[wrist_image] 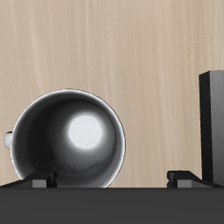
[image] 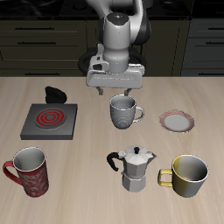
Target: Place the white mug on the plate
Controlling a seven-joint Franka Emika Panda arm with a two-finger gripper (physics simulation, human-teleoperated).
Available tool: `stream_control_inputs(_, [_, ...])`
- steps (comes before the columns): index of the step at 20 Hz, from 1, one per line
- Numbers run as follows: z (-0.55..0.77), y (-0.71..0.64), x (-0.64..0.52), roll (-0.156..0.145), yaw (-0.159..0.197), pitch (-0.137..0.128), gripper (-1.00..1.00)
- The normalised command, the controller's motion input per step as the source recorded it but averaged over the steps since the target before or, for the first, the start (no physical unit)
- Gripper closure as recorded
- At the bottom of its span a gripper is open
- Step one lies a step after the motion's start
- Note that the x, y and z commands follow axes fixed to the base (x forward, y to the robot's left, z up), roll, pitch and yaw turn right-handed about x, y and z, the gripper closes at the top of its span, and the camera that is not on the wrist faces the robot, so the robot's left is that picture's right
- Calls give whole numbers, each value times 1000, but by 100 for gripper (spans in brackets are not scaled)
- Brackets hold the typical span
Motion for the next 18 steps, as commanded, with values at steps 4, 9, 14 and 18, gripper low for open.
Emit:
stream_control_inputs(4, [-245,-10,6,-9,-12,25,-100])
stream_control_inputs(9, [-211,5,18,-6,-23,22,-100])
stream_control_inputs(14, [-337,-10,27,3,-6,49,-100])
stream_control_inputs(18, [-227,-31,-23,11,-16,31,-100])
